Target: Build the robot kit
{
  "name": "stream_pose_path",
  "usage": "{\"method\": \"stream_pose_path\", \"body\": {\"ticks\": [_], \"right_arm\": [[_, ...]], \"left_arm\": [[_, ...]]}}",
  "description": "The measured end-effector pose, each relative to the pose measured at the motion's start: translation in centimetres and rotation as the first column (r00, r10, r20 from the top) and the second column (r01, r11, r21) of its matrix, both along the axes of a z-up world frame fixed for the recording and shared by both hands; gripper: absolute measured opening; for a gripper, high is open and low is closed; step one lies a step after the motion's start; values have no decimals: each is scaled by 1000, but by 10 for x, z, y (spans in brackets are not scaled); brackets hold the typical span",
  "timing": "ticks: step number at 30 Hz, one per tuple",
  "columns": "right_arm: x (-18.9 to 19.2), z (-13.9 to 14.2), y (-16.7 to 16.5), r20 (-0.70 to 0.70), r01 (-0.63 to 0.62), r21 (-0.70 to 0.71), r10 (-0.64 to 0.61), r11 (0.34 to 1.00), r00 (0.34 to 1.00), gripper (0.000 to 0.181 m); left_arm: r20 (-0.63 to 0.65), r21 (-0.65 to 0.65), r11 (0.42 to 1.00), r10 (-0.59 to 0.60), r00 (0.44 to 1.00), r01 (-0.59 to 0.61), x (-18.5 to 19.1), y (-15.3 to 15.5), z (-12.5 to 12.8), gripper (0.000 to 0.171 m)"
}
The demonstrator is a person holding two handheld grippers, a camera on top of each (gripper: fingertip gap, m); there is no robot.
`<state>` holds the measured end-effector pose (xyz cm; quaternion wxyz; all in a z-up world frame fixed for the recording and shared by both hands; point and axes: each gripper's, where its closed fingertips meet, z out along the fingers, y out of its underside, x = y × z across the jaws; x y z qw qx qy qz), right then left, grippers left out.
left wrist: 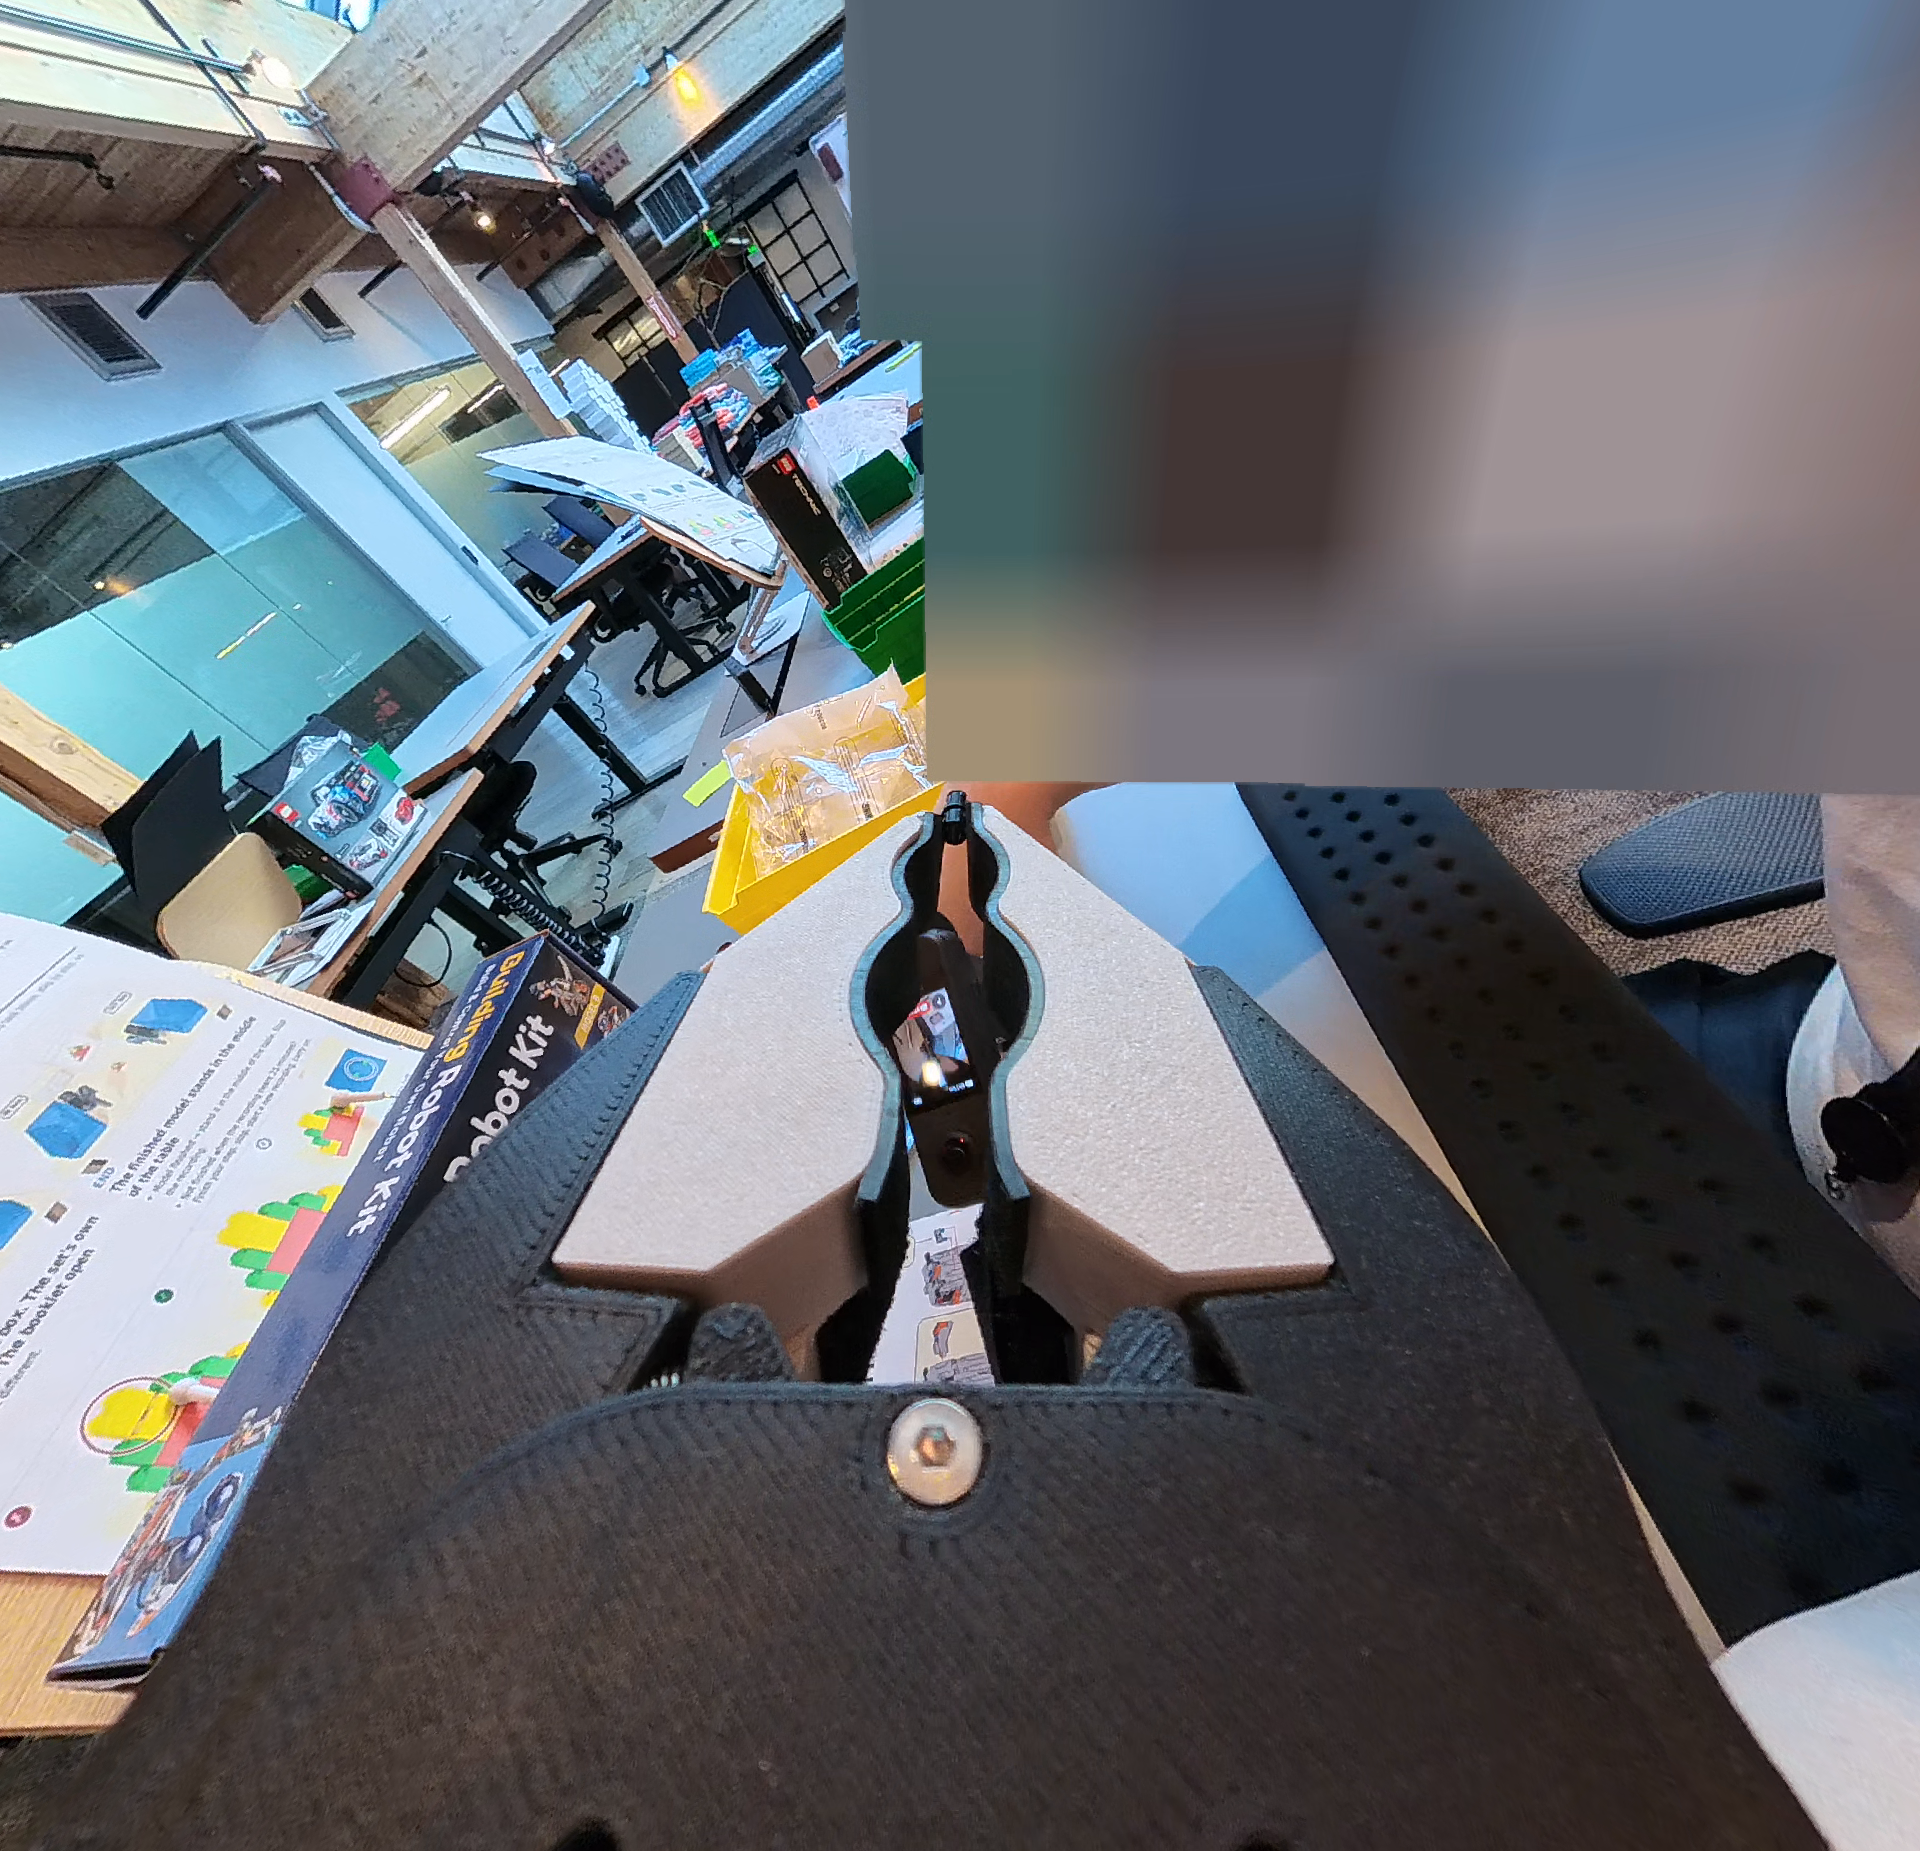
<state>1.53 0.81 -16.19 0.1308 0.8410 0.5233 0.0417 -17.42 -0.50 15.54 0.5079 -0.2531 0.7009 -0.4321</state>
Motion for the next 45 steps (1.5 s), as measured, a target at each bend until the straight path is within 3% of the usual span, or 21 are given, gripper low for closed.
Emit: {"method": "stream_pose_path", "body": {"ticks": [10,12,13,14,15,17,18,21,25,27,30,33,35,39,45], "right_arm": [[18,0,-6,93,-21,-95,29,995,995,6],[4,4,-7,-42,5,-97,-9,995,999,7],[-10,9,-1,-178,26,-64,-38,998,983,6],[-29,21,8,-357,76,-23,-79,997,931,6],[-47,40,21,-547,148,24,-111,989,830,6],[-74,93,42,-861,282,79,-77,956,503,6],[-77,119,48,-940,336,108,-13,936,340,6],[-73,171,53,-989,449,136,144,883,15,7],[-76,214,50,-952,472,138,248,871,-181,7],[-81,232,46,-937,455,167,285,875,-204,6],[-88,253,48,-930,455,230,332,860,-158,6],[-93,283,37,-910,402,245,352,882,-217,5],[-94,293,33,-880,425,305,423,852,-216,6],[-97,286,29,-894,390,338,421,856,-150,6],[-95,286,26,-924,360,249,332,899,-188,6]], "left_arm": [[-13,2,1000,0,1000,0,3,0,-2,2],[-11,0,1000,1,1000,-1,3,1,-2,2],[-9,-2,1000,6,1000,-6,2,2,-1,2],[-5,-7,1000,13,1000,-14,2,4,0,2],[-1,-15,1000,23,1000,-23,1,6,1,1],[5,-40,998,38,999,-38,1,12,3,1],[5,-58,998,41,999,-40,1,14,4,1],[-12,-119,992,49,999,-50,6,22,5,2],[-65,-186,980,66,996,-77,19,34,-1,2],[-86,-233,970,52,995,-71,24,36,-1,2],[-120,-280,957,42,992,-75,33,38,-4,2],[-173,-314,944,47,984,-100,44,42,-11,2],[-199,-365,926,28,980,-100,51,43,-13,2],[-244,-486,868,-25,970,-99,64,42,-13,2],[-263,-482,869,-21,965,-113,75,37,-17,2]]}}
